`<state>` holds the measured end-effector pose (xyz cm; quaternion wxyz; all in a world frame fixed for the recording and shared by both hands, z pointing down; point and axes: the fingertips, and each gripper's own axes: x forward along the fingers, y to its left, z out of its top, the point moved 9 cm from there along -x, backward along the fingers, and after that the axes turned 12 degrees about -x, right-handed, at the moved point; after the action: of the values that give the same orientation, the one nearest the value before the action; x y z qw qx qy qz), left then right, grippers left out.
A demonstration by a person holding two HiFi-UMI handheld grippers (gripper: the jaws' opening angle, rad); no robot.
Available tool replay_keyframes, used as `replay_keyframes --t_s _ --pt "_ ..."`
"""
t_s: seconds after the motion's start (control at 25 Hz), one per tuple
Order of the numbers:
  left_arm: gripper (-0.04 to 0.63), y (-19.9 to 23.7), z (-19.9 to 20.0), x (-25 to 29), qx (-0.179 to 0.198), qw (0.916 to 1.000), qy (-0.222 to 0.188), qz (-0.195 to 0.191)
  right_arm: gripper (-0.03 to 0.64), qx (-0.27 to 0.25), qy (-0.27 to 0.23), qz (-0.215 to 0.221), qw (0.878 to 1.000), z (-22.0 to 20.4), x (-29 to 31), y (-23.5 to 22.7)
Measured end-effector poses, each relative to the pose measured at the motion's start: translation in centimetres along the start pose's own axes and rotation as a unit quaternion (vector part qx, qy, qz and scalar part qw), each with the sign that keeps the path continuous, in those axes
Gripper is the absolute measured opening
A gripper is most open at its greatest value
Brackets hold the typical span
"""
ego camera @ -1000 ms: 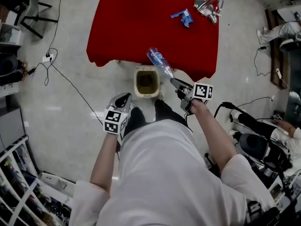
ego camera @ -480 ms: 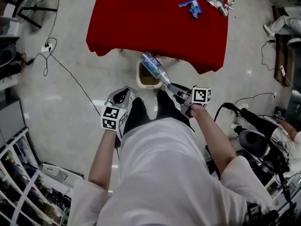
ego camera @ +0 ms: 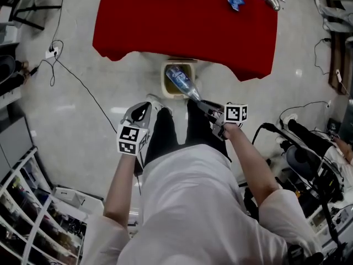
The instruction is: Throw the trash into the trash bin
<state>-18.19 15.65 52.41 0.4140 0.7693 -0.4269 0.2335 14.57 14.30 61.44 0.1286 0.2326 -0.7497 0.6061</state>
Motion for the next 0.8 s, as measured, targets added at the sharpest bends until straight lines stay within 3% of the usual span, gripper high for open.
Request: replay_keyframes --t_s 0.52,0.8 --pt "0.005 0.7 -2.6 5.7 -0.012 0.9998 0.012 0.002 0.152 -0.017 0.073 -0.099 0.992 -4.1 4.8 -9.8" --pt "0.005 1.8 -4.9 8.0 0.003 0.9995 0.032 -0.003 0.152 -0.081 0.147 -0.169 0.971 -6.4 9.9 -14.8"
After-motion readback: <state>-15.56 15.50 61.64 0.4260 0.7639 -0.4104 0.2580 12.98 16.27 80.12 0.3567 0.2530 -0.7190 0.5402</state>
